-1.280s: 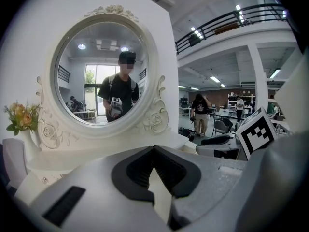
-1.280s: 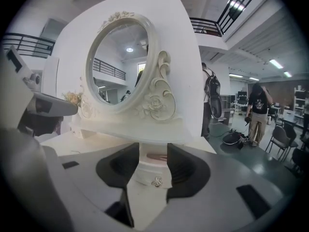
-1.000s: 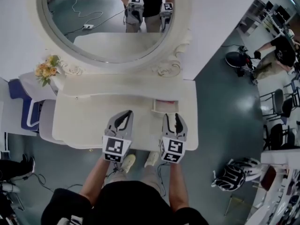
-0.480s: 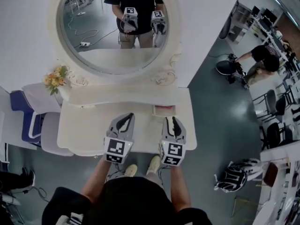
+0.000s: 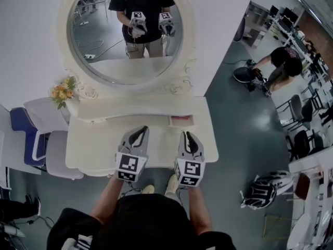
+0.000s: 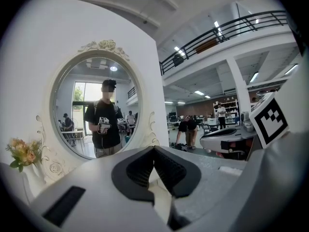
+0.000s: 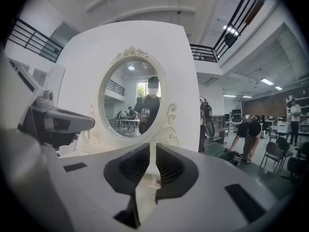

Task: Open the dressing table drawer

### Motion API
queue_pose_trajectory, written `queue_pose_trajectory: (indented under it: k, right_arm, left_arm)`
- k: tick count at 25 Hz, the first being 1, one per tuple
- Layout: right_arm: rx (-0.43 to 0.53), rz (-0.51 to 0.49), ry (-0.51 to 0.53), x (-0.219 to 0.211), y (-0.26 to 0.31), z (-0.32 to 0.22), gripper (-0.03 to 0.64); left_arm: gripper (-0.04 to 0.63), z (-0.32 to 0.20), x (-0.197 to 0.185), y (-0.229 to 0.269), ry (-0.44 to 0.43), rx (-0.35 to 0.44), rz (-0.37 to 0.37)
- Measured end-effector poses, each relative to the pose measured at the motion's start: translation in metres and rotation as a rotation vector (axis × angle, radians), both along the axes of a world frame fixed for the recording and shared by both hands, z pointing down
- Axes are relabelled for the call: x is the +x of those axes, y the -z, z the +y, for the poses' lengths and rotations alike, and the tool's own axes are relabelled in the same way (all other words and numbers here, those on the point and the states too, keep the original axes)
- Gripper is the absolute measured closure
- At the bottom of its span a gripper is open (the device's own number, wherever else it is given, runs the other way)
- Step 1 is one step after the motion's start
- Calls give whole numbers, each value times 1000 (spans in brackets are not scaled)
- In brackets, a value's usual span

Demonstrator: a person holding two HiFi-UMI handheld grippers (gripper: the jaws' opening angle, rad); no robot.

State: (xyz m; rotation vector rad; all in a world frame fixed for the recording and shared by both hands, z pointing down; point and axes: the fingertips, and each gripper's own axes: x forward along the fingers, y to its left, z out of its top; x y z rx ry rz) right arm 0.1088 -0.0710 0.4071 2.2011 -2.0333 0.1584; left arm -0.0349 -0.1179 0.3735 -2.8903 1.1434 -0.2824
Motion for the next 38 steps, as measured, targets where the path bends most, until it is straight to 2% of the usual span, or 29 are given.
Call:
queue_pose_trajectory:
  k: [8,38]
  right_arm:
    - [4,9,-13,-7,1,10,618]
    - [20,24,7,-10,10,15,618]
  left_arm:
    - [592,10,1,-2,-25,-13,4]
    - [592,12,1,-4,-17,-8,3]
